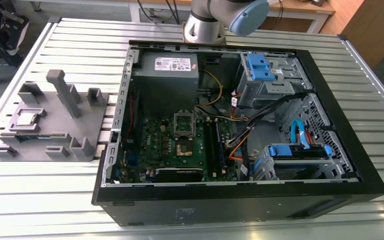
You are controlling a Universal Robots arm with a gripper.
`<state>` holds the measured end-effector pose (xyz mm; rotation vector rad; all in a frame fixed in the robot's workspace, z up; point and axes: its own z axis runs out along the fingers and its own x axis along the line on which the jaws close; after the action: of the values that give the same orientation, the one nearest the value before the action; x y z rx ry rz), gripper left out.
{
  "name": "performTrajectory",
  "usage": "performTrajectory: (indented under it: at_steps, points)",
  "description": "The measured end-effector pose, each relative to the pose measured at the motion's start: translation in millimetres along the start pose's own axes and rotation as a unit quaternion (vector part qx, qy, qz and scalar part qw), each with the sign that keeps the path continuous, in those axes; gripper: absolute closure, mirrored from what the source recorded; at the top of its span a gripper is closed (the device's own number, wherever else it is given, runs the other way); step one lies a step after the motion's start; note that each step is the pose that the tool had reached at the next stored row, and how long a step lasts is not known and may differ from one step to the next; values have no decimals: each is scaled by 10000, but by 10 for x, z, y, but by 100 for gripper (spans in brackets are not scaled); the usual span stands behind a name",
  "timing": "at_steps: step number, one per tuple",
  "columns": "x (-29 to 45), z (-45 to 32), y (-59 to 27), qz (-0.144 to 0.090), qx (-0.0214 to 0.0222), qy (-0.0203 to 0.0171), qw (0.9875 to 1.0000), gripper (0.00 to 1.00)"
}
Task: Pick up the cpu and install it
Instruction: 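Reach for the cpu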
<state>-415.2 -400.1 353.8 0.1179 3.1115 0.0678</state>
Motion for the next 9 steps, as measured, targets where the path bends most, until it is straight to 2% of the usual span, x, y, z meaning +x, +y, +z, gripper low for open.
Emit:
performTrajectory:
  at_steps: [9]
  points:
    - [6,2,-1,0,0,-1,10000,89]
